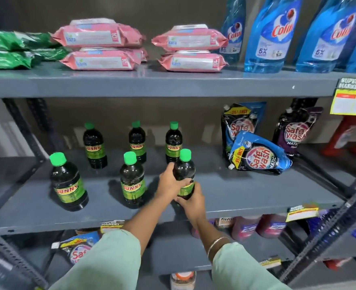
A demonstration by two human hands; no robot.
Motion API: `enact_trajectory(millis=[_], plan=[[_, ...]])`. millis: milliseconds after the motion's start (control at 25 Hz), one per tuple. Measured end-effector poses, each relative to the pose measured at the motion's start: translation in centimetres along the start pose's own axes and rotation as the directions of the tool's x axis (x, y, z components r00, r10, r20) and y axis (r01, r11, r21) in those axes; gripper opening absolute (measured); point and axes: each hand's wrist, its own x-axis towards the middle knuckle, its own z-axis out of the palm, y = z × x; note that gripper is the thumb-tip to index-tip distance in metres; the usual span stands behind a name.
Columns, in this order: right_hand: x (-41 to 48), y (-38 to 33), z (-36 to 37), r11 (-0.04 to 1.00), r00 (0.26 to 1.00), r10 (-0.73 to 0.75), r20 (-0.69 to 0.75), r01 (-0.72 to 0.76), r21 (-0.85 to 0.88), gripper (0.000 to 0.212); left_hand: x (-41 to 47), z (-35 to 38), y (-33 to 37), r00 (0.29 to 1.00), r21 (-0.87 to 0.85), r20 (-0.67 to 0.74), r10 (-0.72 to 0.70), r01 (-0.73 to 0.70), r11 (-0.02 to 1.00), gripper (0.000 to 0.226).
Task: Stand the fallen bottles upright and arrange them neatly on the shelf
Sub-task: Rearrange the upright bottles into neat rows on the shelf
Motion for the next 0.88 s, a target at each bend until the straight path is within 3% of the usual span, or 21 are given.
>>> enact_trajectory(millis=[240, 560, 880], plan=[[1.1, 0.7, 0.1, 0.999, 0.999, -0.004, -0.048, 0.002, -0.044, 0.054, 0.9, -0.5, -0.2, 0.996, -0.006, 0.074, -0.056, 0.057, 0.998, 0.054], [1.1, 0.5, 0.4, 0.999, 1.0, -0.007, 0.026, 0.008, -0.046, 0.059, 1.0, -1.2, -0.3, 0.997, 0.0, 0.058, -0.05, 0.051, 0.999, 0.052], [0.7, 0.0, 0.7, 0.999, 1.0, 0.014, -0.007, -0.014, -0.041, 0.055, 1.0, -1.4, -0.8, 0.994, -0.019, 0.097, -0.05, 0.053, 0.998, 0.051]])
